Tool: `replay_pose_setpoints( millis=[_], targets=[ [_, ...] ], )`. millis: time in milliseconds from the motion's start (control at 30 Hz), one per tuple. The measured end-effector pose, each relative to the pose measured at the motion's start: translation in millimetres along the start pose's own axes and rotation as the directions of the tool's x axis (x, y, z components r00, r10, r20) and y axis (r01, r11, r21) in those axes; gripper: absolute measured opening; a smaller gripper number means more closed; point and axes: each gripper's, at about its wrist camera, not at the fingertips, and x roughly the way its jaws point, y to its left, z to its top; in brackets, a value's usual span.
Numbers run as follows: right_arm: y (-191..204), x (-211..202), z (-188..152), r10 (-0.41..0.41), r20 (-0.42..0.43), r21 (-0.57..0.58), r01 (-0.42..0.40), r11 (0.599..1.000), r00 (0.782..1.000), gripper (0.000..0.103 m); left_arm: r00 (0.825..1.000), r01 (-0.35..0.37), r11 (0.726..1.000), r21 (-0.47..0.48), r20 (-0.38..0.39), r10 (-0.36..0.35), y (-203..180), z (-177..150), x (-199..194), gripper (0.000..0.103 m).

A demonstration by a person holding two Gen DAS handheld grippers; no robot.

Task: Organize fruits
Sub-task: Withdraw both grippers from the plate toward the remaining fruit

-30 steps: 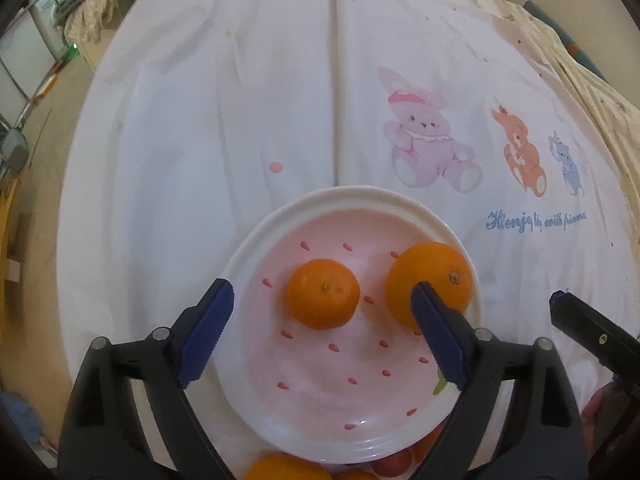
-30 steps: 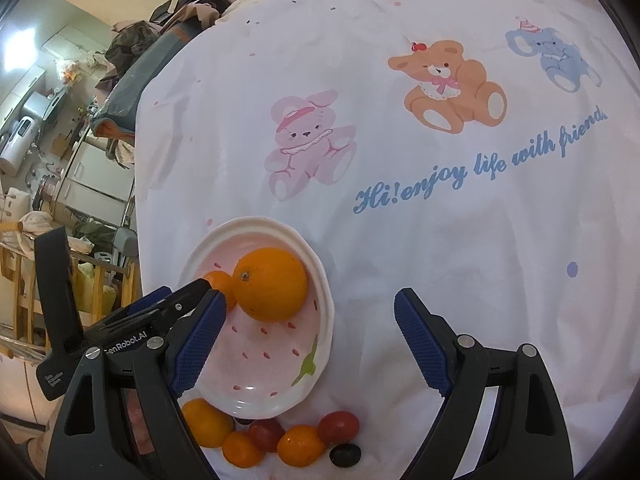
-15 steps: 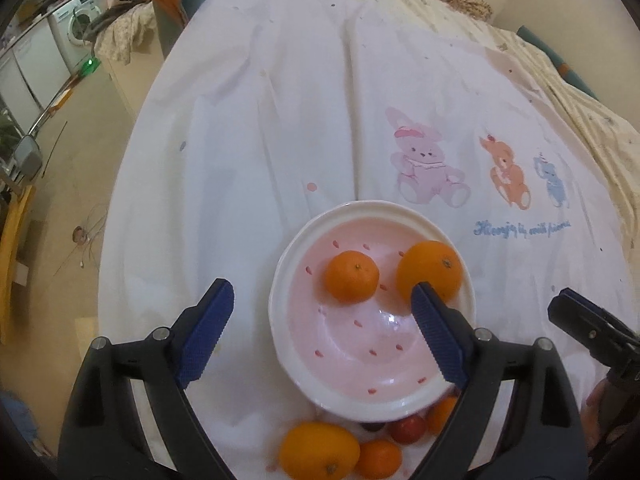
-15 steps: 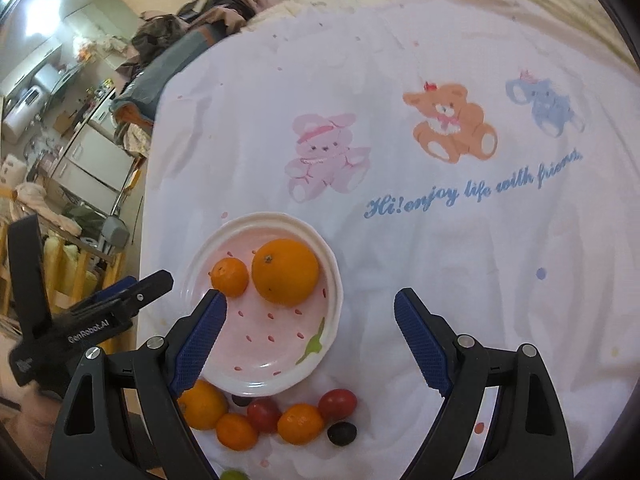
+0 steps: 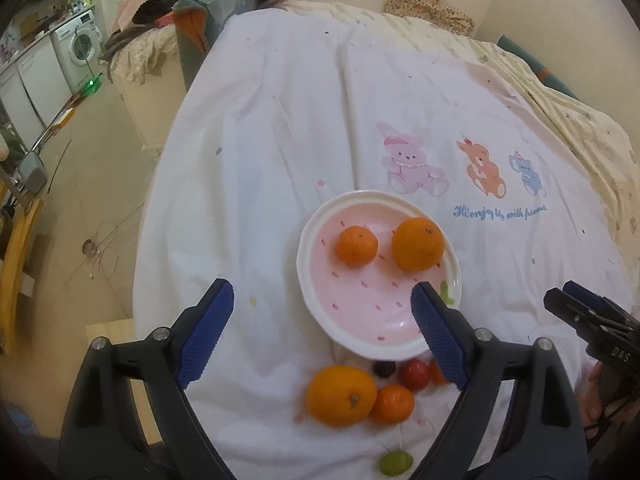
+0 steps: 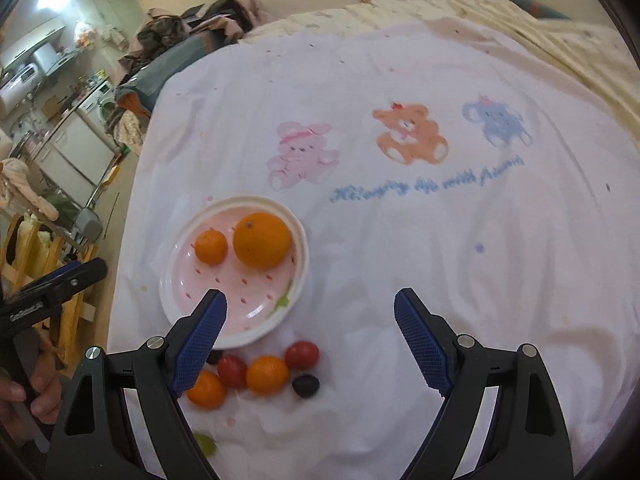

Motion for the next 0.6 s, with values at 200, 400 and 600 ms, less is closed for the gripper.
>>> replay_pose_setpoints(
  millis=[200, 400, 600],
  targets=[
    [-13, 0, -16, 0.041, -0.050, 0.084, -0.037, 0.996, 0.998, 0.088, 1.000, -0.020, 0.999, -0.029, -0.007, 0.020, 8, -17, -11, 0.088],
    [-14, 18, -31, 0.037, -0.158, 0.077, -0.025, 0.997, 0.987, 0.080, 0.999, -0.027, 0.996, -0.080, -0.049, 0.023, 22, -34, -11, 0.088],
    [14, 49, -53, -0.057, -0.301, -0.153, 0.010, 0.988, 0.952, 0.053, 0.996, -0.016, 0.990, -0.138, -0.085, 0.004, 33, -37, -4, 0.088]
  ],
)
